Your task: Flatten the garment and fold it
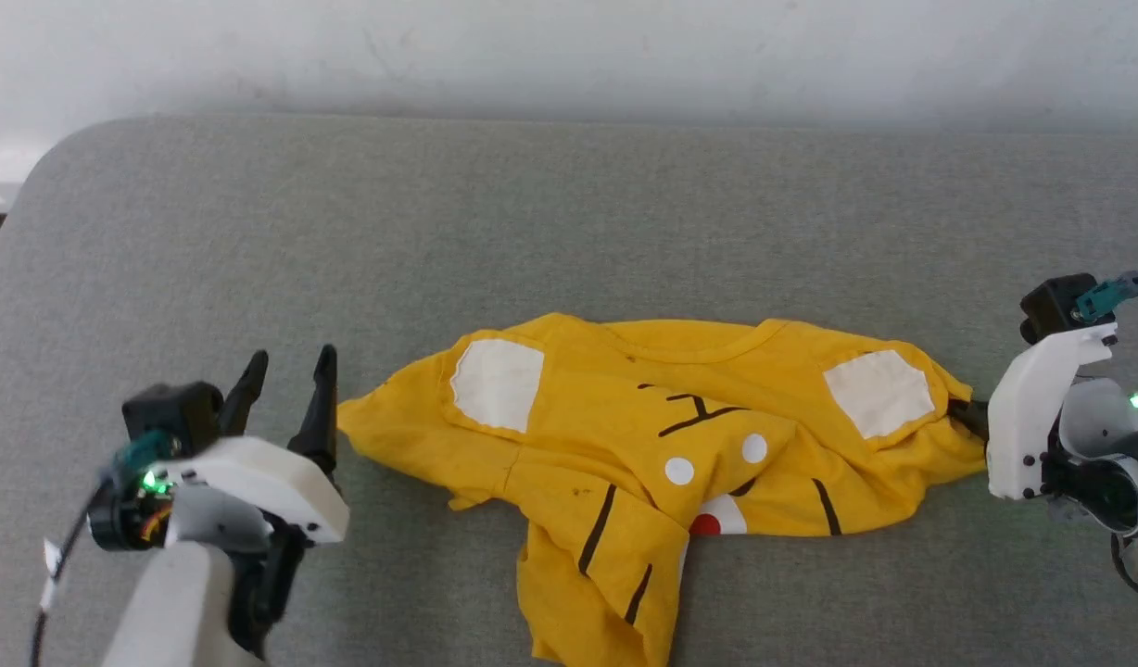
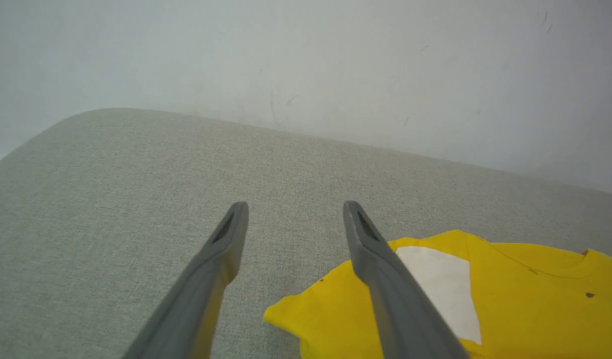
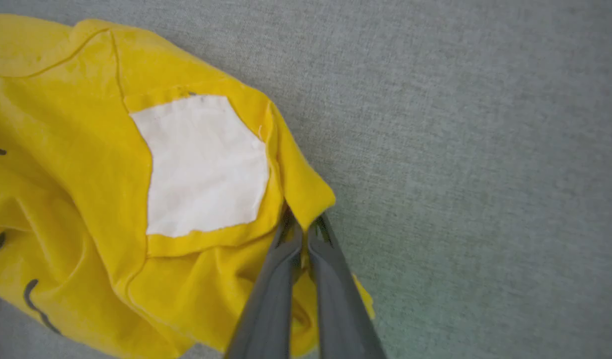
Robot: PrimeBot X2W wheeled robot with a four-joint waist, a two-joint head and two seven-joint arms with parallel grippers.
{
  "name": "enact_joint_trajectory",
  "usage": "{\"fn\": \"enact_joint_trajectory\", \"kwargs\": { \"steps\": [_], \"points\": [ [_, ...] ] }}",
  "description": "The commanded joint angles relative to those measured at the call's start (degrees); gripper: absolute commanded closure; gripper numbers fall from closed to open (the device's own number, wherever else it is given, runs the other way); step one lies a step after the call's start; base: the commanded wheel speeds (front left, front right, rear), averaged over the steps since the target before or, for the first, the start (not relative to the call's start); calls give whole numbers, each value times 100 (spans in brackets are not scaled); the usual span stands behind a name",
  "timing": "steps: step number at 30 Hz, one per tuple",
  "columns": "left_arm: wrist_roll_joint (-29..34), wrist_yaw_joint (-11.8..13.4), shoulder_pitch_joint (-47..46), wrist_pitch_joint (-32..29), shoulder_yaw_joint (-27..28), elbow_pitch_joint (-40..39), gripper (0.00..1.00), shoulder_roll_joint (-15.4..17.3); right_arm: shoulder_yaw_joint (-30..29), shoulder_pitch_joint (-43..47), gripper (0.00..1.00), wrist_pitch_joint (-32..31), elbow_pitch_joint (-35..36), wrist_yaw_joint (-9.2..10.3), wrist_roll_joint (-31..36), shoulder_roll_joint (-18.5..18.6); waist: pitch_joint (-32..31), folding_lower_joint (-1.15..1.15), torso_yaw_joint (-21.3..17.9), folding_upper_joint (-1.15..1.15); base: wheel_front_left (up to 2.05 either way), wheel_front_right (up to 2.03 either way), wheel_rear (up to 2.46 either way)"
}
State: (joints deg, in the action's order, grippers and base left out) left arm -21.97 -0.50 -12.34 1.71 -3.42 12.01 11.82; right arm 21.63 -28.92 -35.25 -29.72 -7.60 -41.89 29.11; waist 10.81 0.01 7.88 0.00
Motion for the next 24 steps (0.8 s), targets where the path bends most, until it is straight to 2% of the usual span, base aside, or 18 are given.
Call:
{"fn": "enact_joint_trajectory", "kwargs": {
  "steps": [1,7,12,16,17,18,19,20,24],
  "points": [
    [-42,-43,-80,-106,17,58,0,61,-12,52,100,33,27,11,30,35,-94,-1,-115,0,0,0,0],
    [-417,-403,-480,-2121,-283,536,0,548,28,69,100,52,193,11,44,11,-25,-1,-314,0,0,0,0],
    [-572,-478,-738,-3285,-530,966,0,737,123,48,100,23,299,11,-6,-69,121,-1,-447,0,0,0,0],
    [-588,-556,-832,-4256,-983,1285,0,730,178,51,100,50,329,11,-64,-87,159,-1,-509,0,0,0,0],
    [-631,-578,-854,-4475,-1086,1307,24,703,183,48,100,74,335,11,-73,-80,159,-1,-518,0,0,0,0],
    [-689,-597,-870,-4670,-1168,1315,56,676,192,46,100,103,339,11,-82,-74,149,-1,-530,0,0,0,0],
    [-729,-611,-886,-4816,-1234,1303,80,668,198,44,100,144,350,11,-93,-72,129,-1,-542,0,0,0,0],
    [-752,-622,-902,-4934,-1295,1277,100,674,205,35,100,200,372,11,-89,-64,107,-1,-554,0,0,0,0],
    [-772,-646,-1040,-4985,-1378,1017,100,750,248,-7,100,437,495,11,-65,13,-47,-1,-572,0,0,0,0]
  ]
}}
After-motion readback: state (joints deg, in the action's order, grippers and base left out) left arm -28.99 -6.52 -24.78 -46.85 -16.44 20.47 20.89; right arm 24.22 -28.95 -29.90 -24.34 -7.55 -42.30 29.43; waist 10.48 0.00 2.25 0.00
